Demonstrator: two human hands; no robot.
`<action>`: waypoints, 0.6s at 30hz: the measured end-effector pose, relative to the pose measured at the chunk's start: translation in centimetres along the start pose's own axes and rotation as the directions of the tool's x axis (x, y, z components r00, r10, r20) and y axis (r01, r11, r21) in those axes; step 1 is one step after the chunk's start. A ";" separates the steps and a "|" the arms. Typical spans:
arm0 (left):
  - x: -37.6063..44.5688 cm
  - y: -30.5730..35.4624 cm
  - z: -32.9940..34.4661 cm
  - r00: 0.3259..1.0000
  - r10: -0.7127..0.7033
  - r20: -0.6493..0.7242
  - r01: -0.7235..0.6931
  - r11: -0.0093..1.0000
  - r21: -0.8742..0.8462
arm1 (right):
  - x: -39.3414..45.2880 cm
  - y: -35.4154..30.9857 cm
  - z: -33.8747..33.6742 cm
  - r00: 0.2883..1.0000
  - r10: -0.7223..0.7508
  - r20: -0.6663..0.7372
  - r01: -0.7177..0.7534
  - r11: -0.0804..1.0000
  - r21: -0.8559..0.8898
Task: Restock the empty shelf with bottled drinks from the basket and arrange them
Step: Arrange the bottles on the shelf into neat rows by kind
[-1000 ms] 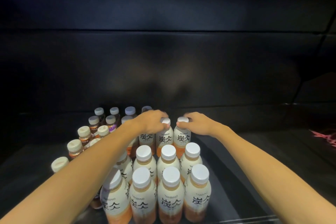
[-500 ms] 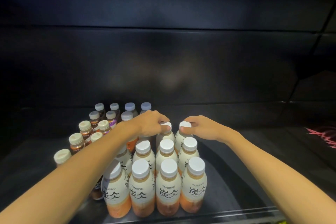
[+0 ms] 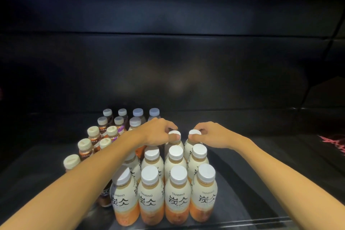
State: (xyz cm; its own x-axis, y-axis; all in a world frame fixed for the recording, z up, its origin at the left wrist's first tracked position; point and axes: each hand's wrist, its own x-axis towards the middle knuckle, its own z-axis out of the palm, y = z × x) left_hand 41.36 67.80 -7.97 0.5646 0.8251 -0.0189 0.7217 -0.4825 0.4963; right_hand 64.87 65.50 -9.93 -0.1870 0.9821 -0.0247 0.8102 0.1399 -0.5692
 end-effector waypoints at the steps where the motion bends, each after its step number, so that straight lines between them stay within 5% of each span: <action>1: -0.1 -0.1 -0.4 0.999 -0.023 -0.034 0.024 1.000 0.015 | 0.2 -0.2 -0.2 1.000 0.002 -0.012 -0.002 1.000 -0.018; 8: -1.6 -3.8 -5.0 0.960 -0.081 -0.267 0.104 0.992 0.073 | 2.5 -4.0 -0.9 0.991 -0.078 -0.113 0.074 0.996 -0.044; 18: -1.6 -9.3 -6.3 0.967 -0.188 -0.172 0.223 0.951 0.213 | 8.7 -9.9 2.9 0.977 -0.201 0.068 0.212 0.939 -0.270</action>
State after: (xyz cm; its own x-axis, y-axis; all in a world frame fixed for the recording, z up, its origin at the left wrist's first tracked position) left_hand 31.26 72.84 -7.09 0.3418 0.9390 0.0376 0.8976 -0.3381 0.2827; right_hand 53.64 72.34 -6.86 -0.3830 0.9231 0.0347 0.8715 0.3735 -0.3178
